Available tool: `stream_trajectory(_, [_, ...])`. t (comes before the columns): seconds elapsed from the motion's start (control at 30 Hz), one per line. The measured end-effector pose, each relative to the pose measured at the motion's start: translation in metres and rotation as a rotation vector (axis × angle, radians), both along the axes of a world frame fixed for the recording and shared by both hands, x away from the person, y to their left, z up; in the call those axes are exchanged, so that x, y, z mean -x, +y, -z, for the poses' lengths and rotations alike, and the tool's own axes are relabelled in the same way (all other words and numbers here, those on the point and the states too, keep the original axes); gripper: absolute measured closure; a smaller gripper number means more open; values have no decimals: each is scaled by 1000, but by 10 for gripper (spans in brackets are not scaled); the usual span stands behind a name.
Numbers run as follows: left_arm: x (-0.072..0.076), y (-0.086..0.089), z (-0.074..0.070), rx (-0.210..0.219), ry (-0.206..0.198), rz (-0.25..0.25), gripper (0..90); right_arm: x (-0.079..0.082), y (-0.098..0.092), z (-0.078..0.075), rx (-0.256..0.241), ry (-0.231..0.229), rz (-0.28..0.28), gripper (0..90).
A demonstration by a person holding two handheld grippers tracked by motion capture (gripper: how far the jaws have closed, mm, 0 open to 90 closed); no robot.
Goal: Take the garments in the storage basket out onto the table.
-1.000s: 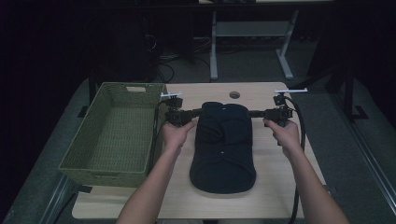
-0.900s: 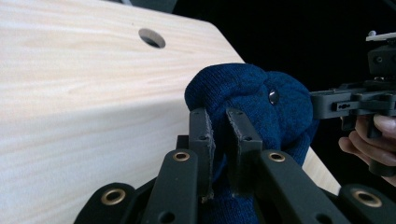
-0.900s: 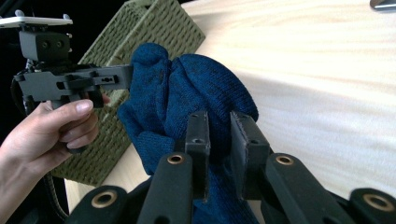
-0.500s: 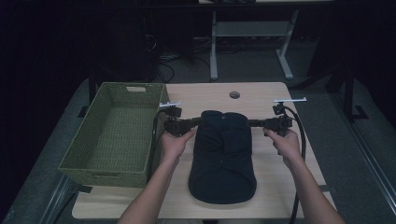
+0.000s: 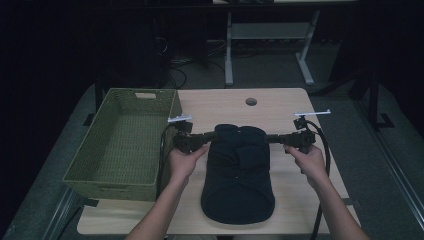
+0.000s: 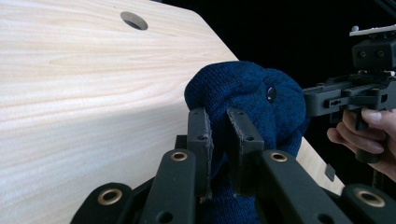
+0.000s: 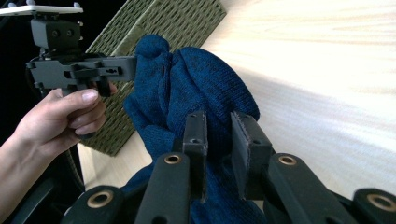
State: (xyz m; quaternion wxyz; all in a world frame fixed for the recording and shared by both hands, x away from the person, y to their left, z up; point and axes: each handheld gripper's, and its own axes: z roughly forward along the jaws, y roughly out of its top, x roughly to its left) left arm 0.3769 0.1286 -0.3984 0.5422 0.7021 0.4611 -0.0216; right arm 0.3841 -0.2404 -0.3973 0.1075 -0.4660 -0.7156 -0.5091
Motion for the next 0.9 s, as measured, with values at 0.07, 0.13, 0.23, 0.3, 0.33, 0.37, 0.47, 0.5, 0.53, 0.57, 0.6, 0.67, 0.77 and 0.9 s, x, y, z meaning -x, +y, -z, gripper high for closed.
stream_trajectory(0.07, [4, 1, 1, 7, 1, 3, 805, 4, 0, 2, -3, 2, -6, 755])
stream_trajectory(0.13, [8, 2, 1, 5, -1, 11, 805, 8, -1, 2, -3, 2, -15, 755])
stream_trajectory(0.23, [14, 3, 1, 10, -2, 18, 804, 14, -1, 1, -1, -8, -24, 753])
stream_trajectory(0.3, [18, 4, 0, 11, -2, 21, 803, 18, 0, 0, 3, -11, -29, 753])
stream_trajectory(0.33, [20, 4, 0, 15, -1, 21, 804, 20, 0, 0, 1, -9, -32, 753])
stream_trajectory(0.37, [22, 5, 1, 15, 3, 24, 803, 22, 0, 0, -3, -18, -38, 753])
stream_trajectory(0.47, [29, 7, 3, 27, 12, 31, 803, 30, 0, 0, -1, -22, -50, 753])
stream_trajectory(0.5, [32, 8, 3, 29, 16, 32, 803, 33, 0, 0, -2, -22, -56, 754])
stream_trajectory(0.53, [34, 8, 4, 32, 19, 34, 804, 36, 1, 0, -3, -23, -60, 754])
stream_trajectory(0.57, [37, 9, 4, 31, 21, 38, 803, 38, 1, 0, -3, -21, -64, 754])
stream_trajectory(0.6, [39, 10, 5, 33, 25, 38, 803, 41, 1, 1, -1, -21, -67, 754])
stream_trajectory(0.67, [45, 11, 6, 36, 28, 42, 803, 46, 1, 2, -2, -21, -79, 754])
stream_trajectory(0.77, [52, 12, 9, 39, 38, 54, 804, 52, 1, 4, -3, -25, -88, 754])
stream_trajectory(0.9, [59, 14, 13, 31, 48, 68, 803, 61, 1, 10, -6, -10, -103, 755])
